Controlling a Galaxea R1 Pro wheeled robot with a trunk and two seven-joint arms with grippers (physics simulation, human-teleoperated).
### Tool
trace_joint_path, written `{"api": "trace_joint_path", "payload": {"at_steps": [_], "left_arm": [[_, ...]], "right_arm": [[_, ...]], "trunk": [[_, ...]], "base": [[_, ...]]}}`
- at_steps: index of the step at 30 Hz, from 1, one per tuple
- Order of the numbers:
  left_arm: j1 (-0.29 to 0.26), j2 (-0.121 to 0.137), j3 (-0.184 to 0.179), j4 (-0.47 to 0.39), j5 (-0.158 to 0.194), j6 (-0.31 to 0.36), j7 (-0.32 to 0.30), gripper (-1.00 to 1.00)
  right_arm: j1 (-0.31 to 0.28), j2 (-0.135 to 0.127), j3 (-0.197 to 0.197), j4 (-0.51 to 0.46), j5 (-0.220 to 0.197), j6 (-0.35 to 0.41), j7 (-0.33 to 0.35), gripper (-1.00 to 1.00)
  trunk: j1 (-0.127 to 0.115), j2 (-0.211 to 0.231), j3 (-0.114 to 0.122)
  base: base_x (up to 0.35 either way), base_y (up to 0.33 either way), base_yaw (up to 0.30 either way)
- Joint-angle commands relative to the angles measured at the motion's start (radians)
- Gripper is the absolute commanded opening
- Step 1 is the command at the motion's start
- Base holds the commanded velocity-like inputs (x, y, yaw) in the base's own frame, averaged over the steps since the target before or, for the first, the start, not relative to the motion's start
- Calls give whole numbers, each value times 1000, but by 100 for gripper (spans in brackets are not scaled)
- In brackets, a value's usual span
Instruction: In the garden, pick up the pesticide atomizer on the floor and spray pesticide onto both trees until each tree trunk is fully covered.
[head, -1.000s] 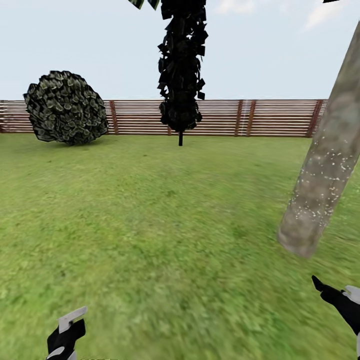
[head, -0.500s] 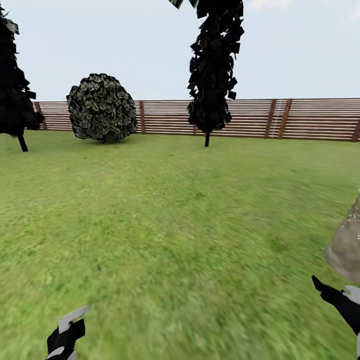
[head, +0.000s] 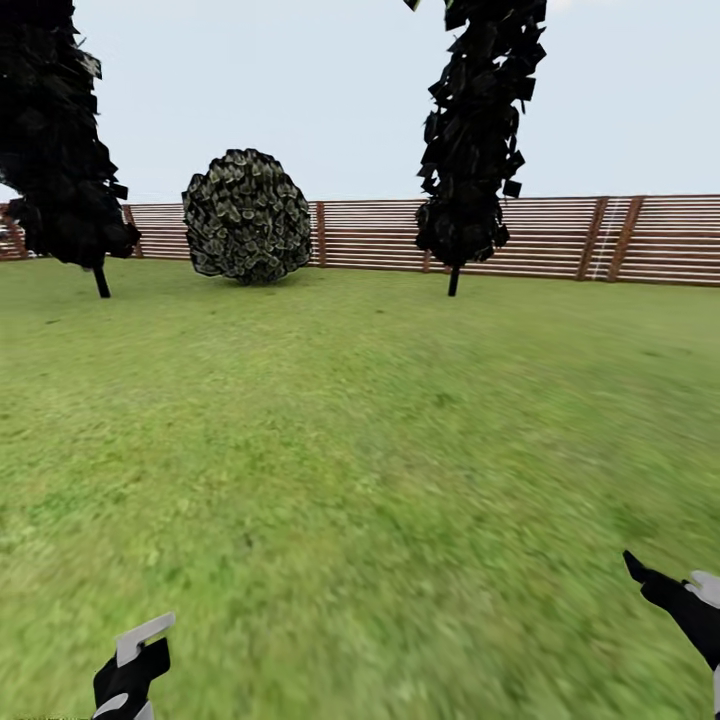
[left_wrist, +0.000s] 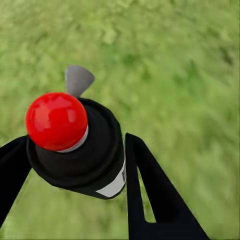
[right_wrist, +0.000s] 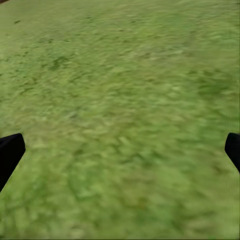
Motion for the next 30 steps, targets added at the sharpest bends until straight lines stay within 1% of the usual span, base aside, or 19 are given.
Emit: {"api": "trace_joint_path", "payload": {"at_steps": [1,9,30], "left_arm": [[0,0,1,0,0,0,0,-100],[0,-1,2,0,0,0,0,-100],[0,-1,3,0,0,2,0,-100]], "right_arm": [[0,0,0,0,0,0,0,100],[0,0,0,0,0,0,0,100],[0,0,0,0,0,0,0,100]], "trunk": [[0,0,0],[0,0,0],[0,0,0]], "base": [[184,275,250],[182,245,253],[7,7,253]]}}
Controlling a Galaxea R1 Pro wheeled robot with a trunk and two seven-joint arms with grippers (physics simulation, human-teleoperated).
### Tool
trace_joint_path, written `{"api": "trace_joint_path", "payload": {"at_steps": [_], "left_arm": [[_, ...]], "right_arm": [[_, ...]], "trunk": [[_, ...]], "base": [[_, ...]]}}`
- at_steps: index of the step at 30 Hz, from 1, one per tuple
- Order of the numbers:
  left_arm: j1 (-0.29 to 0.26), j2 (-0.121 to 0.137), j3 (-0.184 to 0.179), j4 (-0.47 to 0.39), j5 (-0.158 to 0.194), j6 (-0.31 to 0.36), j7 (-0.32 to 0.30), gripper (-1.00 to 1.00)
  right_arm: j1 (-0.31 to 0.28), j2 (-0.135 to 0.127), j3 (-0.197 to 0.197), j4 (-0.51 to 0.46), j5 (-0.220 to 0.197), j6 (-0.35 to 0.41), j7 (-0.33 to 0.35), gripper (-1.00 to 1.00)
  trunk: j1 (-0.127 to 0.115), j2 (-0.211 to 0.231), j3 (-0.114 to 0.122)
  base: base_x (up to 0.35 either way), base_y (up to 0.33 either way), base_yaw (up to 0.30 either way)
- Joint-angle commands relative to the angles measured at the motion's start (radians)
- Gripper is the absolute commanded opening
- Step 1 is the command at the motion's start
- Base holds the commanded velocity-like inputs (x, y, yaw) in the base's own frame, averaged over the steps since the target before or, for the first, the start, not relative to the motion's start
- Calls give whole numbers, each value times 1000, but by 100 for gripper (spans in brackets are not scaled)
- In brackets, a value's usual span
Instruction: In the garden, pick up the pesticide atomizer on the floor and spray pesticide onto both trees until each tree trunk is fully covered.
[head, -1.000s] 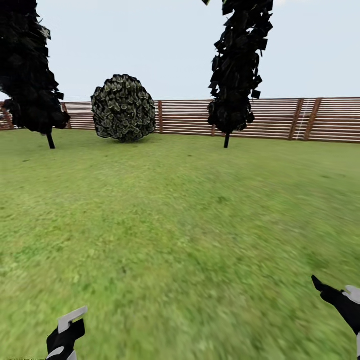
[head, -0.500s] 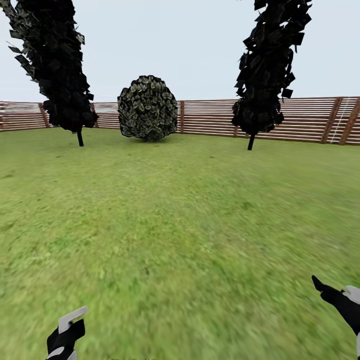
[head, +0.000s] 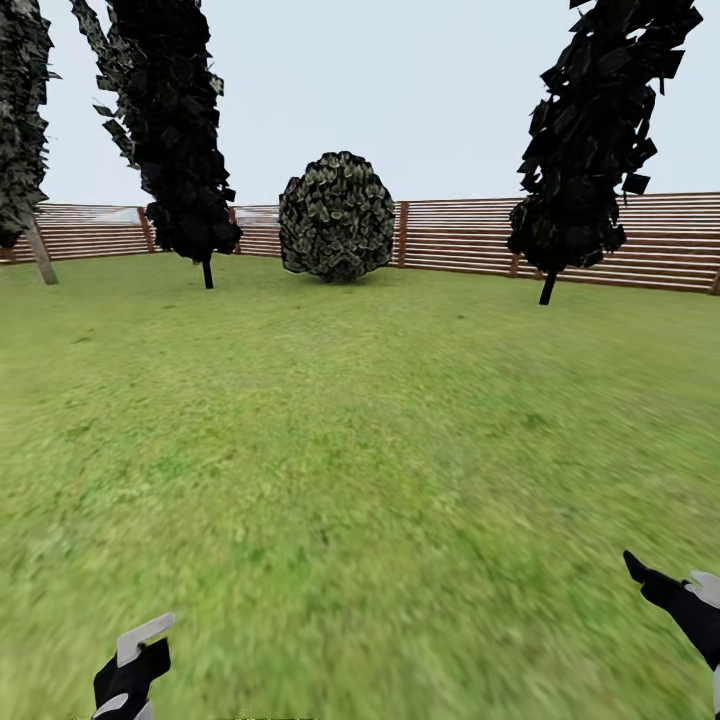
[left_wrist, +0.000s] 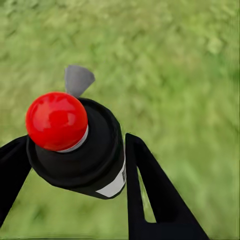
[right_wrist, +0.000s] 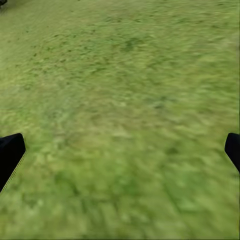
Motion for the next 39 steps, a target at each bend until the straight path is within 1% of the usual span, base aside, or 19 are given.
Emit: {"api": "trace_joint_path", "payload": {"at_steps": [1,9,15,39], "left_arm": [[0,0,0,0,0,0,0,-100],[0,0,-1,0,0,-1,0,-100],[1,0,0,0,0,-2,0,-100],[5,0,1,0,0,-1,1,-100]], "right_arm": [[0,0,0,0,0,0,0,100],[0,0,0,0,0,0,0,100],[0,0,0,0,0,0,0,100],[0,0,0,0,0,0,0,100]], "trunk": [[0,0,0],[0,0,0],[0,0,0],[0,0,0]], "base": [[0,0,253],[31,0,253],[291,34,253],[273,206,253]]}}
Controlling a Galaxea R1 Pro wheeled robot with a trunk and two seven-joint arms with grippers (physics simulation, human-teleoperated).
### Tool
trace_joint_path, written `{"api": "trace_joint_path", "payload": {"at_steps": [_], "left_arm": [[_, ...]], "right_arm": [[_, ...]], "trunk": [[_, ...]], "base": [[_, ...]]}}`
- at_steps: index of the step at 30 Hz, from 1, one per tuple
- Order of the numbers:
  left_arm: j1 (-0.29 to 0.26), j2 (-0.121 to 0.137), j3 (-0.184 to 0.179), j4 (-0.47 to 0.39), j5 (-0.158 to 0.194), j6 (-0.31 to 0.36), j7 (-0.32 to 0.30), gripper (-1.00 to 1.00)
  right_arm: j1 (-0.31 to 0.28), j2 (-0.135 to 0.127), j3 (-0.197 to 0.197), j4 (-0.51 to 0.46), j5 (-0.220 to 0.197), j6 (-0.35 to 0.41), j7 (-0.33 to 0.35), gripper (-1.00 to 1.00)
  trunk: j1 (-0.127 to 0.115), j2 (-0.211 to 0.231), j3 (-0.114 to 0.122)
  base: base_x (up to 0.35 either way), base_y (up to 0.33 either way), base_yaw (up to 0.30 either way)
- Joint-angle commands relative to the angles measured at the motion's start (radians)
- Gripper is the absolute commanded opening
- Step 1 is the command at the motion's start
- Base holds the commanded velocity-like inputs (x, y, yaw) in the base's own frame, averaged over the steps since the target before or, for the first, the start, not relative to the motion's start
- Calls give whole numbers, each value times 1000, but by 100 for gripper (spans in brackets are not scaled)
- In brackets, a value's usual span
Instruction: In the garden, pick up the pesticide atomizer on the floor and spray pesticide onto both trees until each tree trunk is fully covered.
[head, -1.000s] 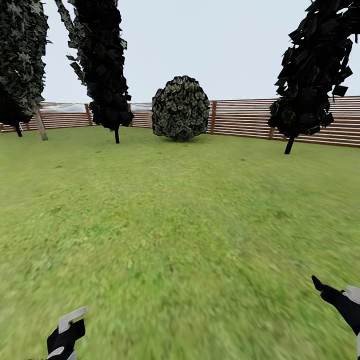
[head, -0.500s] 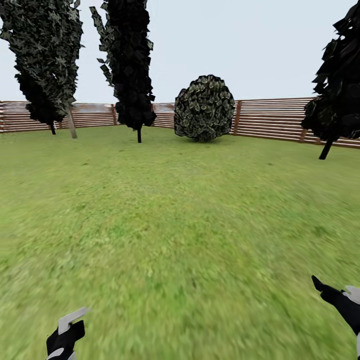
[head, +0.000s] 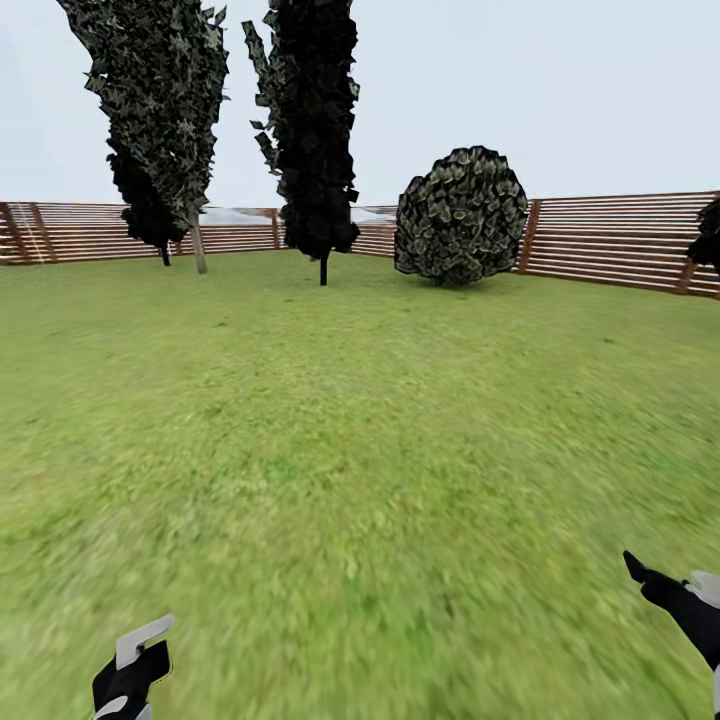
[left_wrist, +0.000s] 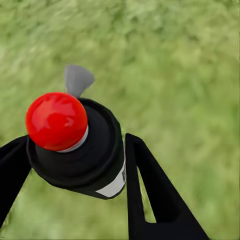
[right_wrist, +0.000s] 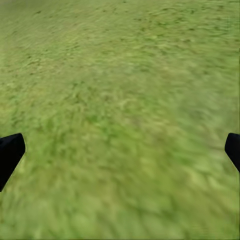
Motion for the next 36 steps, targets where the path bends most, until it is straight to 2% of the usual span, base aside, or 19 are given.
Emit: {"api": "trace_joint_path", "payload": {"at_steps": [1,36], "left_arm": [[0,0,0,0,0,0,0,-100],[0,0,0,0,0,0,0,-100]], "right_arm": [[0,0,0,0,0,0,0,100],[0,0,0,0,0,0,0,100]], "trunk": [[0,0,0],[0,0,0]], "base": [[264,216,253],[264,215,253]]}}
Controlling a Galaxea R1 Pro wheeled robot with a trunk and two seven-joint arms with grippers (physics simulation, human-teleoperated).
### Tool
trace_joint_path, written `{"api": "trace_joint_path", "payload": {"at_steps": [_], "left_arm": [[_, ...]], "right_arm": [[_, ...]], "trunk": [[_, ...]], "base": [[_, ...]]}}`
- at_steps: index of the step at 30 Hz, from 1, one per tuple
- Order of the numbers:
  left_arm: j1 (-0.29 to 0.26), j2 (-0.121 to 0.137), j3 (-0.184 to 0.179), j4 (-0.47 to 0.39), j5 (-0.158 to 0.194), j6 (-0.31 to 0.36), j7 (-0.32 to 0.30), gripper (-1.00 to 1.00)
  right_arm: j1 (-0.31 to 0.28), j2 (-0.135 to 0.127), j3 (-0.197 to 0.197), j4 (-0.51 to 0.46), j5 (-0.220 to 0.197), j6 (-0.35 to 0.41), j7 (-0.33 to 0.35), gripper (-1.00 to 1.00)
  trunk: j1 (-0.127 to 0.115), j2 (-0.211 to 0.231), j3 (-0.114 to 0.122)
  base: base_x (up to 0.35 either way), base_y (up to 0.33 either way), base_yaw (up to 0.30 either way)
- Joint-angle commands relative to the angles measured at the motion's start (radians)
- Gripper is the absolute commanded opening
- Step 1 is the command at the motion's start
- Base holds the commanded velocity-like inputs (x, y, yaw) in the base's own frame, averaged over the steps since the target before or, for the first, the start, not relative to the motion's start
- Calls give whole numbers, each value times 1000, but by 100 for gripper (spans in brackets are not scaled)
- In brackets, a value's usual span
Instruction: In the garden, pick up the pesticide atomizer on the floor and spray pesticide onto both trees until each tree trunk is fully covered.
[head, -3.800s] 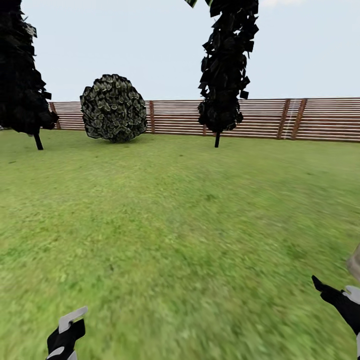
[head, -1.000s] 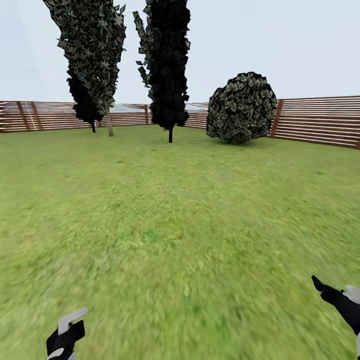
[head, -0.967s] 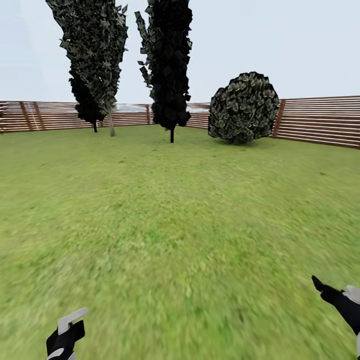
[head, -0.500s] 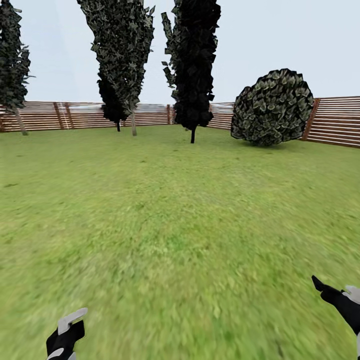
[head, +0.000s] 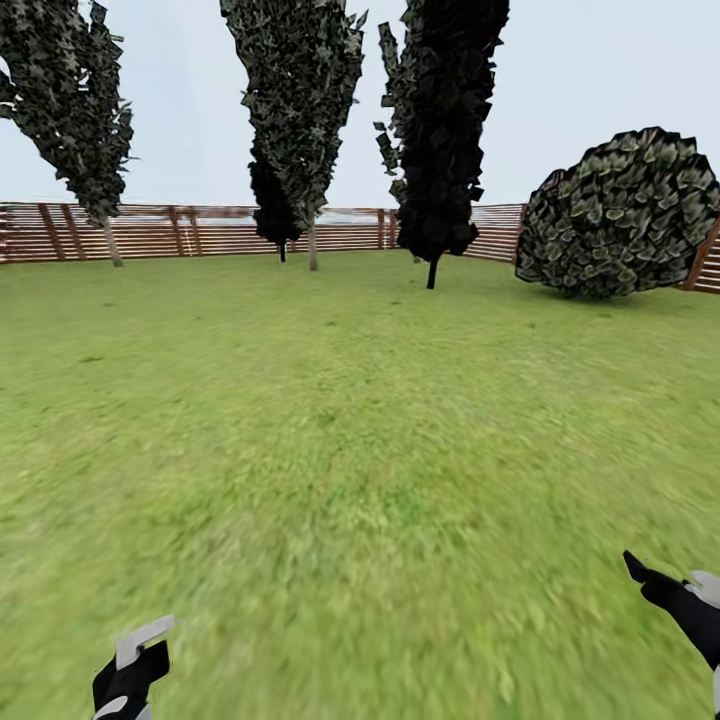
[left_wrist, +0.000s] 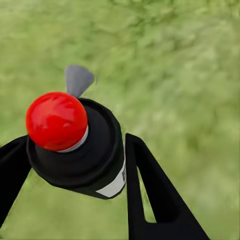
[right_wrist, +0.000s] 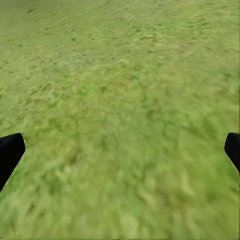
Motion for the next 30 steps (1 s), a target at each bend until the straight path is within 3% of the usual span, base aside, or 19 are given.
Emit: {"api": "trace_joint_path", "payload": {"at_steps": [1,30], "left_arm": [[0,0,0,0,0,0,0,-100],[0,0,0,0,0,0,0,-100]], "right_arm": [[0,0,0,0,0,0,0,100],[0,0,0,0,0,0,0,100]], "trunk": [[0,0,0],[0,0,0]], "base": [[264,216,253],[264,215,253]]}}
